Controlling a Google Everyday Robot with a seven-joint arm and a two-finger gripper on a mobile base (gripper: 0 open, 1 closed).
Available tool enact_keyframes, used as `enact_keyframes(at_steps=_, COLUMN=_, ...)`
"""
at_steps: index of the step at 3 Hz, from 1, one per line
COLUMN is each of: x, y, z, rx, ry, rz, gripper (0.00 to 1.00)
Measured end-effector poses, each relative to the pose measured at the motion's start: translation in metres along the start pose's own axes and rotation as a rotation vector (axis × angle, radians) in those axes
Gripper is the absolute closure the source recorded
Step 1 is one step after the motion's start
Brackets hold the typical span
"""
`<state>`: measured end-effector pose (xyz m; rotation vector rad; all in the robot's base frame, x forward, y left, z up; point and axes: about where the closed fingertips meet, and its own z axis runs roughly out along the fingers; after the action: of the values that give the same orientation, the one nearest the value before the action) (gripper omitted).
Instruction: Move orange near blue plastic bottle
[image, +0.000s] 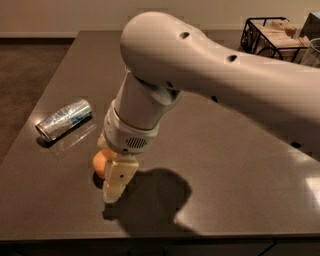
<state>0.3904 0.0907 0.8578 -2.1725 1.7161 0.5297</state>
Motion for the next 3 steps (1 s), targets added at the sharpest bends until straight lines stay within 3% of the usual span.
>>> enact_keyframes(at_steps=1, x=-0.001, y=-0.002, z=0.006, rx=-0.001, ry=0.003, rz=0.010, gripper=0.46)
enact_keyframes(at_steps=2, x=0.006, y=-0.014, z=-0.008, rx=0.051, ry=0.014, rz=0.044, gripper=0.69)
enact_keyframes(at_steps=3, x=0.022, y=-0.041, z=-0.039, rx=0.139, ry=0.032, rz=0.122, gripper=0.92)
